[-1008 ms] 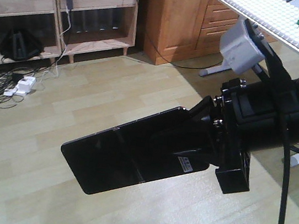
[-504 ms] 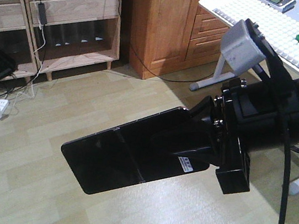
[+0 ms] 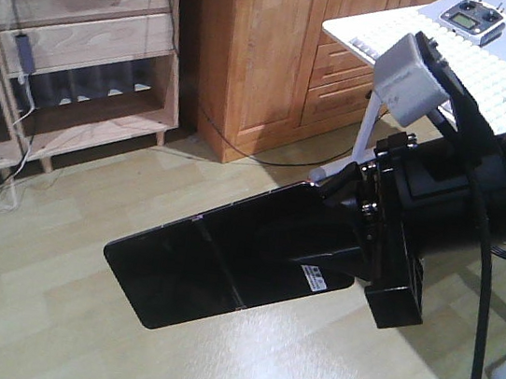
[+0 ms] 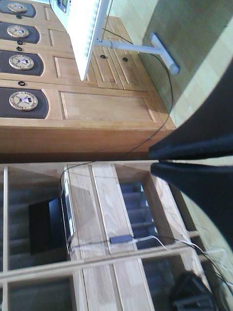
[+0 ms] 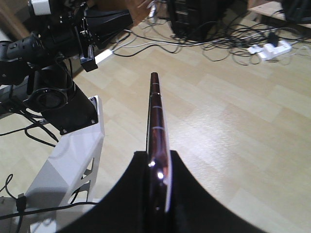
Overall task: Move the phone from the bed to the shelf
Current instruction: 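Hold the phone in the right gripper while driving to the shelf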
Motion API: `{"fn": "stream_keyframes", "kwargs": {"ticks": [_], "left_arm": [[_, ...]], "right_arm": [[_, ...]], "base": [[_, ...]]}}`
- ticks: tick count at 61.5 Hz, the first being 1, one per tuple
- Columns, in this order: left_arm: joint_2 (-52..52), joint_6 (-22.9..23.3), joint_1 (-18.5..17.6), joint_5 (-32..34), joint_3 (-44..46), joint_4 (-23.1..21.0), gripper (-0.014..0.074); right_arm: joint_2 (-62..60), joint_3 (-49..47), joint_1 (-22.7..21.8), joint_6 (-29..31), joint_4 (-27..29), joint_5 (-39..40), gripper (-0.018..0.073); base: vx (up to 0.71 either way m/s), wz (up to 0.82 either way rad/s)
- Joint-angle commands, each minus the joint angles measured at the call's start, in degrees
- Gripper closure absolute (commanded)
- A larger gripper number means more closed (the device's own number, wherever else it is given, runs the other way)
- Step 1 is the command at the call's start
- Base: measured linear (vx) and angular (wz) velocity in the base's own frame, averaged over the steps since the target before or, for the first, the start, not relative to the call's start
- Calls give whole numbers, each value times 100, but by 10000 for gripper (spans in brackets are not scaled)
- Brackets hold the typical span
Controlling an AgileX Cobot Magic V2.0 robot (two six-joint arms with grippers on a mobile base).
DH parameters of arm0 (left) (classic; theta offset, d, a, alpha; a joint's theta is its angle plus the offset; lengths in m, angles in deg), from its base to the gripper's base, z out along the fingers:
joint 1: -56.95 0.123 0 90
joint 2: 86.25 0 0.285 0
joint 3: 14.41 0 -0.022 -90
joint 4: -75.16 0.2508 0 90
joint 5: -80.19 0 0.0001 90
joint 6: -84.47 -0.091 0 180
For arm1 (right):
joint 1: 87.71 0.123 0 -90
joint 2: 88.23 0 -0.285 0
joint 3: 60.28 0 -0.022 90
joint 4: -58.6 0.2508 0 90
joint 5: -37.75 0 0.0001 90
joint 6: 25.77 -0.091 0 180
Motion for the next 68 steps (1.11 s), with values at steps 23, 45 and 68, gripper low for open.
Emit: {"fn": "stream_keyframes", "kwargs": {"ticks": [23,45,68], "left_arm": [[40,50,-20,412,143,-56,595],[40,50,-20,412,143,-56,595],[40,50,-20,412,143,-56,595]], "right_arm": [[-152,-141,-9,19,469,-282,561],[-152,-141,-9,19,469,-282,561],[-152,-141,-9,19,469,-282,561]], "base": [[45,0],[47,18],[47,23]]}}
